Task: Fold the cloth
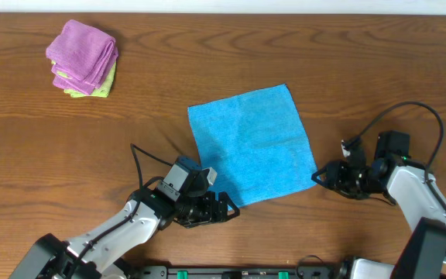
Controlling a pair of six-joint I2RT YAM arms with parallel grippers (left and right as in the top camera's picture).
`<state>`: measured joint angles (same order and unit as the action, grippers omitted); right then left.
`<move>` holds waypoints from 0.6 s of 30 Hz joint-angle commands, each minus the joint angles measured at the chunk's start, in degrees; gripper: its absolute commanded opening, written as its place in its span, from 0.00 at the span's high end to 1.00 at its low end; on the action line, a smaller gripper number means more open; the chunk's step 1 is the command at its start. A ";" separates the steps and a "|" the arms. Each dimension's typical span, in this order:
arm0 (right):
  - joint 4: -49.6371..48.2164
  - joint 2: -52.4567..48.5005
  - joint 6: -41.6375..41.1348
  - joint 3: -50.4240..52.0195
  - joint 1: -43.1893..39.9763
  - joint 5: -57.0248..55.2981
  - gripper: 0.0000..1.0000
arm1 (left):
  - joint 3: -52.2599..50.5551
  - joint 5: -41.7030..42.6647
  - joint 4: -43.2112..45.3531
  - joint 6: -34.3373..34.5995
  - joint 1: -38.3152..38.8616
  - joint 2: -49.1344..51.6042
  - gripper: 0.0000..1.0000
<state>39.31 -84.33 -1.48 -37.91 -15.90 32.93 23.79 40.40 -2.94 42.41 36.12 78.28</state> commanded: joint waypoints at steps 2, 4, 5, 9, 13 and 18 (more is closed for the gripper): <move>-1.62 -0.68 -0.70 -0.22 -0.66 -1.60 0.57 | -2.71 -6.58 -1.97 2.64 0.28 2.05 0.14; -2.45 -1.29 -1.40 -0.22 -1.01 -1.60 0.57 | -2.71 -7.06 -2.01 2.67 0.31 2.05 0.18; -2.89 -1.81 -2.03 -0.22 -1.07 -1.60 0.57 | -2.71 -7.30 -2.19 2.89 0.31 2.05 0.20; -4.28 -4.85 -2.36 -0.22 -1.05 -1.33 0.57 | -2.71 -8.37 -2.40 3.69 0.28 2.05 0.20; -6.12 -7.48 -2.36 -0.22 -1.01 -1.29 0.57 | -2.71 -10.29 -2.40 5.18 0.28 2.05 0.22; -7.78 -8.57 -3.26 -0.22 -0.90 -0.94 0.58 | -2.71 -11.63 -2.38 5.95 0.28 2.05 0.24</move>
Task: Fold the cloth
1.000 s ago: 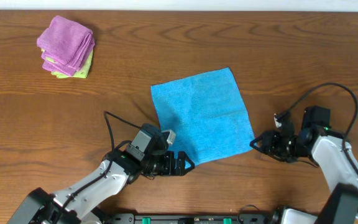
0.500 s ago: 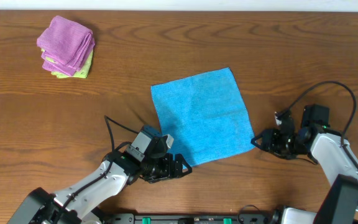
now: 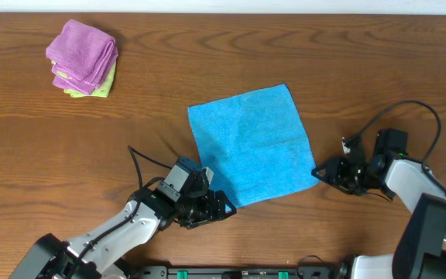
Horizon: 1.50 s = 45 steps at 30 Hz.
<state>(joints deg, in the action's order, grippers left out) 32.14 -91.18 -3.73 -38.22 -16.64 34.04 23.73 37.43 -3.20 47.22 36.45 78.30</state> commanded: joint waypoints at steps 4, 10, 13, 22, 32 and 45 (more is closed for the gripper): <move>-0.48 -1.75 -1.11 0.09 -0.15 0.11 0.58 | -2.64 -9.60 -2.03 1.70 -0.04 2.03 0.25; -0.74 -2.25 -0.87 0.09 -0.15 2.01 0.60 | -2.64 -9.51 -2.12 1.70 -0.04 2.05 0.26; -1.09 -4.26 -0.26 0.09 -0.15 3.80 0.60 | -2.64 -9.51 -2.14 1.70 -0.04 2.05 0.27; -0.66 -8.33 0.35 0.09 -0.15 3.96 0.71 | -2.64 -10.03 -2.29 2.16 -0.20 2.32 0.45; -0.24 -8.33 1.07 0.09 -0.15 3.96 0.74 | -2.62 -11.32 -0.98 2.14 -0.20 2.47 0.40; -0.20 -8.33 1.07 0.09 -0.15 3.98 0.74 | -2.62 -8.85 3.15 2.97 -1.07 8.41 0.43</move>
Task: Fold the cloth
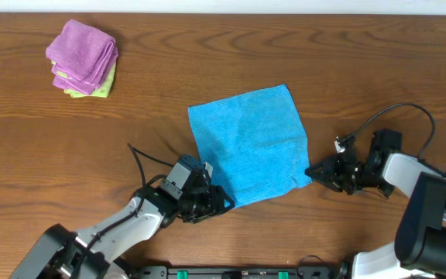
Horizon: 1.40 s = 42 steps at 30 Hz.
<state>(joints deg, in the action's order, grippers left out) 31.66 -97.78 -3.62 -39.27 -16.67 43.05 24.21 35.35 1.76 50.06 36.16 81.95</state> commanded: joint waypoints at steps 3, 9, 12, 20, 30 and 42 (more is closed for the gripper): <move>0.33 -1.73 0.96 1.14 -0.13 -5.05 0.78 | -3.10 -6.10 -1.81 0.13 -1.29 4.90 0.66; 0.46 -1.73 0.96 1.14 -0.13 -5.03 0.99 | -3.10 -5.42 -1.68 0.31 -1.31 4.87 0.94; 0.74 -1.70 0.96 1.14 -0.13 -4.87 0.99 | -2.99 -5.27 -1.62 0.33 -1.31 4.87 0.94; 1.70 0.00 1.42 1.11 -0.13 0.00 0.98 | 0.17 -2.91 -4.79 -3.52 -1.38 3.93 0.94; 7.56 15.06 3.06 1.11 -0.11 1.60 0.99 | 12.98 -8.24 -28.81 -16.72 -7.52 -3.54 0.94; 4.39 26.25 -5.79 1.11 9.40 1.16 0.98 | 17.33 -11.06 -31.36 -18.88 -11.10 -5.40 0.94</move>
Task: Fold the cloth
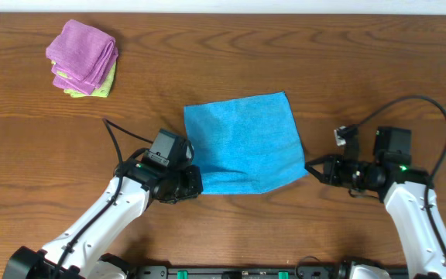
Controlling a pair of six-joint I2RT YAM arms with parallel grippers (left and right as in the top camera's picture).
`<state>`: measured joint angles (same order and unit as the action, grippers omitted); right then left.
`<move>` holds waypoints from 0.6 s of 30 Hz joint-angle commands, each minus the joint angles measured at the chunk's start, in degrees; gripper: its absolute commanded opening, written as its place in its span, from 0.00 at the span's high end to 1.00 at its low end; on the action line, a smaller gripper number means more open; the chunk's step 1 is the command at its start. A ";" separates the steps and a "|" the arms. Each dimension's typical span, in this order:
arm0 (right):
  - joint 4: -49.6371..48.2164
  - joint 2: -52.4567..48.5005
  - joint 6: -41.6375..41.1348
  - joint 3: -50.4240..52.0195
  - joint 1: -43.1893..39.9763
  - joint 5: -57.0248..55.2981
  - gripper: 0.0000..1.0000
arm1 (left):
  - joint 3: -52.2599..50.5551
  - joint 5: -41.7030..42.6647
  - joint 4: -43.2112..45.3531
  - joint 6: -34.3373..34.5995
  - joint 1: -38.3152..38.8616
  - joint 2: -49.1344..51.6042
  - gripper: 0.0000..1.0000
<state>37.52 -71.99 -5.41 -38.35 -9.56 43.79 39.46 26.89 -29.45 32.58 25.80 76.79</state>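
A blue cloth (pixel 242 143) lies in the middle of the wooden table, its near edge raised and drawn in so that it looks shorter front to back. My left gripper (pixel 197 184) is shut on the cloth's near-left corner. My right gripper (pixel 310 168) is shut on the near-right corner. Both sets of fingertips are partly covered by the fabric. The far edge of the cloth still rests flat on the table.
A stack of folded cloths (pixel 84 56), pink on top and yellow-green below, sits at the far left. Cables trail from both arms over the table (pixel 378 62). The table's near edge runs just behind the arm bases.
Both grippers have moved away from the table's near edge with the cloth's near corners in them. The left one has also shifted left. The cloth's near edge has come up and its outline has shortened.
At first both grippers stood open just off the flat cloth's near corners. They then stood closer in, and at the last earlier moment were on the corners. Now each holds a corner, lifted and carried toward the far edge.
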 commanded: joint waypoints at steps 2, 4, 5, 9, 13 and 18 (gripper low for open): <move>-5.09 0.46 -7.17 0.20 4.50 -0.42 0.98 | 2.89 -3.76 -0.09 -1.55 -1.40 -0.24 0.94; -9.27 0.46 -10.95 0.20 6.34 -2.10 0.98 | 3.74 -4.94 -0.09 -2.01 -2.27 -0.20 0.94; -11.58 0.46 -12.76 0.20 7.10 -3.23 0.98 | 4.20 -5.44 0.13 -2.05 -3.04 -0.20 0.94; -18.91 -0.79 -16.98 0.17 9.05 -4.90 0.99 | 5.64 -5.16 2.75 -2.95 -6.80 -0.07 0.94; -24.33 -4.68 -19.89 -0.39 9.64 -6.29 0.98 | 7.69 -2.38 4.68 -4.66 -9.88 1.73 0.94; -27.76 -11.02 -20.76 -4.04 9.64 -7.30 0.99 | 12.17 -1.79 6.40 -7.37 -11.54 6.51 0.94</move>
<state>10.50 -80.82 -24.21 -39.29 -0.30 37.78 48.80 24.25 -23.35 28.12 14.96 80.77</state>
